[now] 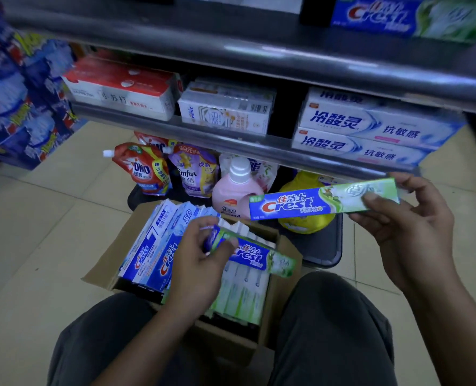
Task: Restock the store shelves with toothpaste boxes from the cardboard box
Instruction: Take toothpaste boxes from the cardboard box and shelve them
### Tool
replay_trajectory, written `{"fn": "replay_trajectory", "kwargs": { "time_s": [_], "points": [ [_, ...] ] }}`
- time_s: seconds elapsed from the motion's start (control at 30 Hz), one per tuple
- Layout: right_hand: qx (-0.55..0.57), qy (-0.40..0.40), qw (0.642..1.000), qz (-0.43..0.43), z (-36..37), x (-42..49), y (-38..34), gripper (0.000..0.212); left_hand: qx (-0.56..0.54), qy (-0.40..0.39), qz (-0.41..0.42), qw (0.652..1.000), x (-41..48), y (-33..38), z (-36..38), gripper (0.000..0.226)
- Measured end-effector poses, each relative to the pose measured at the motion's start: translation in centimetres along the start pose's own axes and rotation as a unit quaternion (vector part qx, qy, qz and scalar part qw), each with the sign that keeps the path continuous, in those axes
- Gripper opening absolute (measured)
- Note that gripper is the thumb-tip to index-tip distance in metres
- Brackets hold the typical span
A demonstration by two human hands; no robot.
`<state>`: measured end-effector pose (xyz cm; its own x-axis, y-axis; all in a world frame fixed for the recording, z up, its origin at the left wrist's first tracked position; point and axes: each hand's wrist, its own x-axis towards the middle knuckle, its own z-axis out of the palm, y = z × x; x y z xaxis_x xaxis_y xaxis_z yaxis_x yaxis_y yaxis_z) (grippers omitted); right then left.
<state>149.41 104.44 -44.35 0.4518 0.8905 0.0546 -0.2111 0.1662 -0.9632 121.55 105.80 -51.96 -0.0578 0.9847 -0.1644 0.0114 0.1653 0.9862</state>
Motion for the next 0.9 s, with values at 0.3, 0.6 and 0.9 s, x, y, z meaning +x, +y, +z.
{"fn": "replay_trajectory", "kwargs": {
  "time_s": [0.3,0.6,0.9],
  "points": [
    [0.078,-0.039,0.99,-0.109,1.6,2.3,-6.9,0.041,-0.074,-0.127,0.127,0.981,3.4,13.1,1.3,0.038],
    [0.083,0.008,0.975,-0.204,0.6,4.5,-11.8,0.04,-0.085,-0.19,0.146,0.967,6.1,22.0,6.6,0.032],
    [0.059,0.07,0.954,-0.285,0.2,8.0,-14.4,0.037,-0.137,-0.163,0.076,0.974,8.0,25.2,11.4,0.034]
  ]
}}
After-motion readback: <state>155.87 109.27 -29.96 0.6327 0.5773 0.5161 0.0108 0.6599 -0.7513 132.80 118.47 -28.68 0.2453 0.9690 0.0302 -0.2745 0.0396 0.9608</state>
